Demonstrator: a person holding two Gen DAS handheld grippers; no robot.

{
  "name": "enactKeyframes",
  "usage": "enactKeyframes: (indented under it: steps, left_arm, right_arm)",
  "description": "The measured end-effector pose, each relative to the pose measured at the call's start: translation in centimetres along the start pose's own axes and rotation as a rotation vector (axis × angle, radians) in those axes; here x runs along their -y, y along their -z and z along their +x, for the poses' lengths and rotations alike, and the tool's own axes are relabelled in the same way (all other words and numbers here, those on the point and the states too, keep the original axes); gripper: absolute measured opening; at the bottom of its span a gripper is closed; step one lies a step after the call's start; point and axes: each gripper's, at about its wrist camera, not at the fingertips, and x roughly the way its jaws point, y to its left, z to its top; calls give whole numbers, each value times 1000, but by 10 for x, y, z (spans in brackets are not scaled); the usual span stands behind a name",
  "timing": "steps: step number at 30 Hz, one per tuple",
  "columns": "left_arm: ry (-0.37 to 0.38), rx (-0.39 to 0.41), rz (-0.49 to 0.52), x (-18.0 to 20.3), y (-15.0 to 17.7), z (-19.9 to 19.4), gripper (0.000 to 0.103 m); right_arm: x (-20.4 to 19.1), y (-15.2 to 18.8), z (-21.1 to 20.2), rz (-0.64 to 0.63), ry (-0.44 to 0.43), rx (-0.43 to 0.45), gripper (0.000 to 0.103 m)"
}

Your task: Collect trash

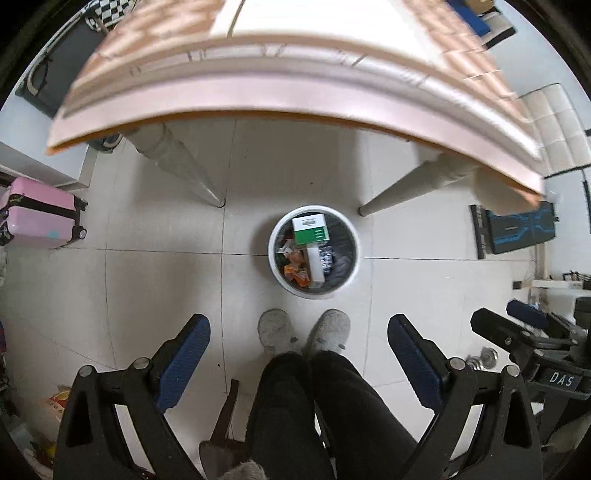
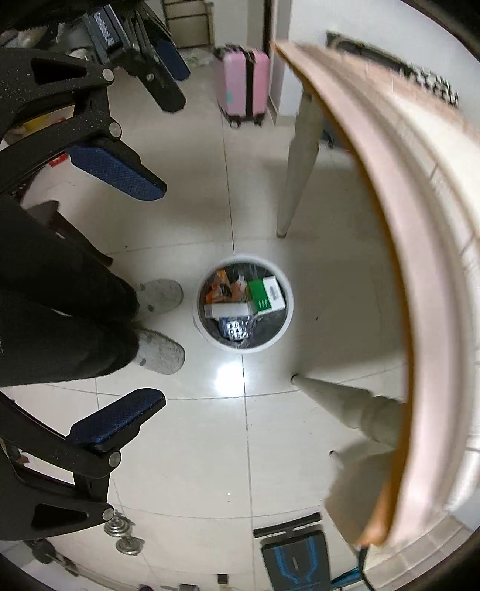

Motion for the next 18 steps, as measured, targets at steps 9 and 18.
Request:
enactKeyframes:
  steps: [9,18]
  left_arm:
    - [94,56,13,15,21,-105,98]
    - [168,126,2,17,31,-177,98]
  right_arm:
    - [-32,31,-122,-84,-67,29,103]
    - [-39,61,-209,-90,-141,70,103]
